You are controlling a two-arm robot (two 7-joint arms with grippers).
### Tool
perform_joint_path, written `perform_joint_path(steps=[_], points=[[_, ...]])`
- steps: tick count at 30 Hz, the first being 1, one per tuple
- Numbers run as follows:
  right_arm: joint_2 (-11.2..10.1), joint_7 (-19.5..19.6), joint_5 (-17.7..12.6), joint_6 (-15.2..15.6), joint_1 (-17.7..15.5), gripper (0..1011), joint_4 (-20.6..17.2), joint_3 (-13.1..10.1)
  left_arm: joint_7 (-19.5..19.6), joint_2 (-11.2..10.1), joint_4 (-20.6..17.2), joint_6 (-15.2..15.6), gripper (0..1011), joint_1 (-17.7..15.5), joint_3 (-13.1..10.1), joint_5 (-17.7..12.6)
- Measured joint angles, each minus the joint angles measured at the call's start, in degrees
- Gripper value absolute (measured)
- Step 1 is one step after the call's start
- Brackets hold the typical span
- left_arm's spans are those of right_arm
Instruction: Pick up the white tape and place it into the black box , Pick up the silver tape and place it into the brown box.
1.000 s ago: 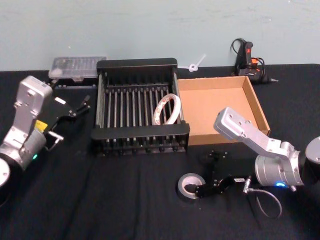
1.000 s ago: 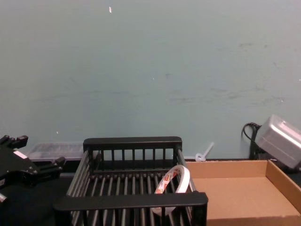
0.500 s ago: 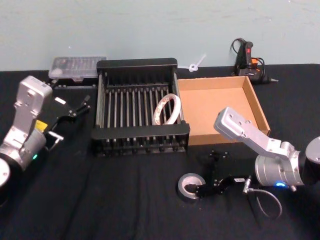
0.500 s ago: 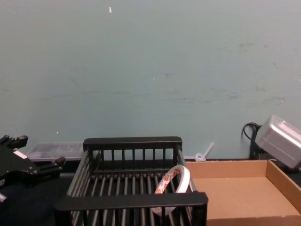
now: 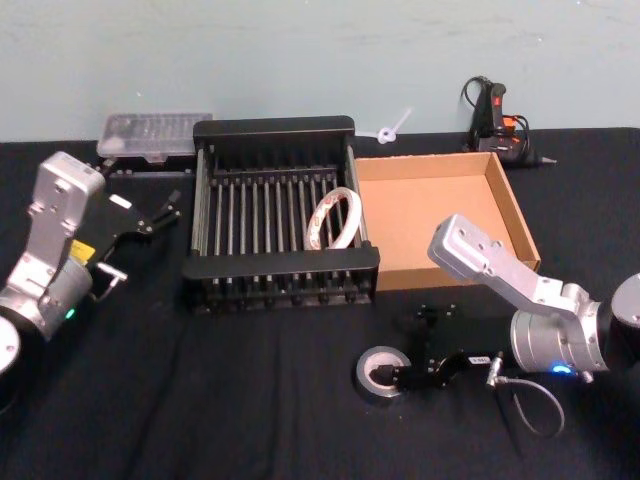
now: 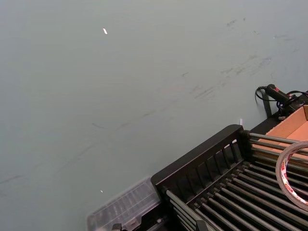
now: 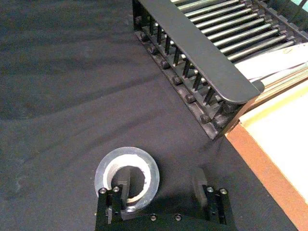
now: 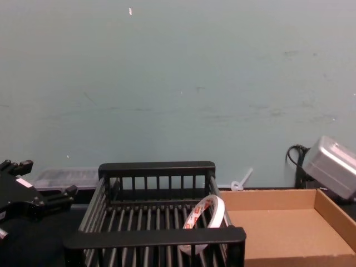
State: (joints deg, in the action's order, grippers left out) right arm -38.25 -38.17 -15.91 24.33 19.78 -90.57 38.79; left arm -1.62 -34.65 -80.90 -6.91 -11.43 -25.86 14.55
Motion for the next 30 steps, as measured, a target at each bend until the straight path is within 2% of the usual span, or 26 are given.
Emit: perform_joint_path(steps=[4, 5, 8, 9, 11, 15, 16, 18, 19, 23, 30], points=[[0.0, 0.0, 0.0, 0.0, 0.0, 760, 0.0, 0.0, 0.0, 0.0, 0.0, 0.0, 1001, 0.0, 0.0, 0.0], [0.0, 0.0, 0.0, 0.0, 0.0, 706, 0.0, 0.0, 0.0, 0.0, 0.0, 0.0, 1001, 0.0, 0.0, 0.0], [0.0, 0.0, 0.0, 0.0, 0.0, 650, 0.0, 0.0, 0.0, 0.0, 0.0, 0.0, 1001, 0.0, 0.0, 0.0], [0.0, 0.0, 0.0, 0.0, 0.0, 579, 0.0, 0.0, 0.0, 0.0, 0.0, 0.0, 1002, 0.0, 0.0, 0.0], [0.0, 0.0, 0.0, 0.0, 0.0, 539, 0.0, 0.0, 0.0, 0.0, 0.0, 0.0, 1001, 0.0, 0.0, 0.0], [0.0, 0.0, 0.0, 0.0, 0.0, 375, 0.0, 0.0, 0.0, 0.0, 0.0, 0.0, 1001, 0.0, 0.0, 0.0], [0.0, 0.0, 0.0, 0.0, 0.0, 375, 0.0, 0.0, 0.0, 0.0, 0.0, 0.0, 1001, 0.0, 0.0, 0.0], [0.0, 0.0, 0.0, 0.0, 0.0, 316, 0.0, 0.0, 0.0, 0.0, 0.0, 0.0, 1001, 0.0, 0.0, 0.0], [0.0, 0.0, 0.0, 0.0, 0.0, 254, 0.0, 0.0, 0.0, 0.0, 0.0, 0.0, 1001, 0.0, 0.0, 0.0], [0.0, 0.0, 0.0, 0.0, 0.0, 147, 0.0, 0.0, 0.0, 0.0, 0.0, 0.0, 1001, 0.0, 0.0, 0.0], [0.0, 0.0, 0.0, 0.0, 0.0, 133, 0.0, 0.0, 0.0, 0.0, 0.0, 0.0, 1001, 0.0, 0.0, 0.0]])
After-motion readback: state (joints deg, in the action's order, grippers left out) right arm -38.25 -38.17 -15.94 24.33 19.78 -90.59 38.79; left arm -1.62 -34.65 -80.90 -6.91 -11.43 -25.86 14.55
